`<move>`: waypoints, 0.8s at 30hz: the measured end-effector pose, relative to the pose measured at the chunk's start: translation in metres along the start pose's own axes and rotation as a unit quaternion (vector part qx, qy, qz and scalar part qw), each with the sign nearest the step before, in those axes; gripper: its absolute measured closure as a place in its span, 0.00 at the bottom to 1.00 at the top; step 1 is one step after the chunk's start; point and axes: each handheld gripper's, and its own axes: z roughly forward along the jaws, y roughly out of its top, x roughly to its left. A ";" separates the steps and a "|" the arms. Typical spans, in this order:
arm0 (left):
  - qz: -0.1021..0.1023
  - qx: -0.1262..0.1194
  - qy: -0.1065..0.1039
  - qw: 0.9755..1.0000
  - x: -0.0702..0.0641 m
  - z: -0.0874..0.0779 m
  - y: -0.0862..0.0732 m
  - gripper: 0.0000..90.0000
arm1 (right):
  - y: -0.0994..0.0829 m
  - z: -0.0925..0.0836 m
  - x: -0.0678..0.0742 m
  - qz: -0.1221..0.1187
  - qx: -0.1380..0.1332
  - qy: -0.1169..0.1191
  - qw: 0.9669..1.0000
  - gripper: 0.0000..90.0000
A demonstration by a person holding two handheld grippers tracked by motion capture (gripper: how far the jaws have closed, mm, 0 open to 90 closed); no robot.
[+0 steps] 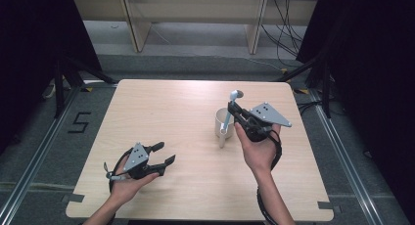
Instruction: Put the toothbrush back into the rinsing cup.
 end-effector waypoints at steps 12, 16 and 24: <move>0.000 0.000 0.001 1.000 0.000 -0.001 0.000 0.39 | 0.003 0.005 0.001 0.001 0.004 -0.003 1.000 0.96; 0.000 0.000 0.000 1.000 0.000 -0.001 0.000 0.39 | 0.003 0.008 0.002 -0.006 0.001 -0.002 1.000 0.96; -0.001 -0.002 0.003 1.000 0.001 -0.001 0.000 0.39 | 0.000 0.011 0.003 0.005 0.010 -0.001 1.000 0.96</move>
